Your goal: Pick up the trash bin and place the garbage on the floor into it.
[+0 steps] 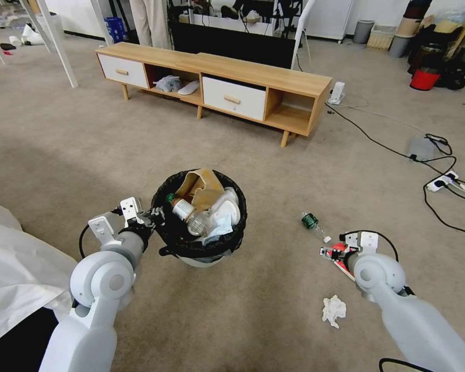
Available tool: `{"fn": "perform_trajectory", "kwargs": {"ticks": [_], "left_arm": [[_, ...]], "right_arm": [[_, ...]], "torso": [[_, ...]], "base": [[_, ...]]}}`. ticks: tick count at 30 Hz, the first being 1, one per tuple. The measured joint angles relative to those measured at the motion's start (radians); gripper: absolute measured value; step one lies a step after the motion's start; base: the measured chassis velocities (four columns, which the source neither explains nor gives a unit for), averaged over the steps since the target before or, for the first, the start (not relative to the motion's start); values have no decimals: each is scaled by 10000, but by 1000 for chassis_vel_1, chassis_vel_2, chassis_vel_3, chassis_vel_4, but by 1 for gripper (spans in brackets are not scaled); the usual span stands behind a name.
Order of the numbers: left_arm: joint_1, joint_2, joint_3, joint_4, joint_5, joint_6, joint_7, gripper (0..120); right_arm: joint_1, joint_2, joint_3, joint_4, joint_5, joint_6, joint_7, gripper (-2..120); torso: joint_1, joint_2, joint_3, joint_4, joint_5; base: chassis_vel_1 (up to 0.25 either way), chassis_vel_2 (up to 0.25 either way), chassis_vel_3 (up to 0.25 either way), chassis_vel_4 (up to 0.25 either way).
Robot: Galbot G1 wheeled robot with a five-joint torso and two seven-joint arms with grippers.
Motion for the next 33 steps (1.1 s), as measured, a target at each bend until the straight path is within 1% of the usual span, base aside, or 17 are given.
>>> {"fn": "perform_trajectory", "kwargs": {"ticks": [6,13,21,33], "left_arm": [[81,-59,0,-54,6,2,-2,4],[137,-83,-12,-84,28,2,-4,4],[179,-137,31,-84,69,2,-9,4],[175,-108,5,-20,84,-4,9,4]], "right_arm": [[39,119,-285,-397,-66,0,-80,100],[-74,93,-432,-803,-241,9,-279,100],[-350,21,-302,-1397,-540,29,-853,100],[-383,217,-149,-2176,-782,42,-1176,100]], "torso": [[0,0,0,1,0],[1,0,0,0,0],[0,0,0,0,-1],[0,0,0,0,0]], "base": [[0,0,0,0],[0,0,0,0],[0,0,0,0],[0,0,0,0]]}}
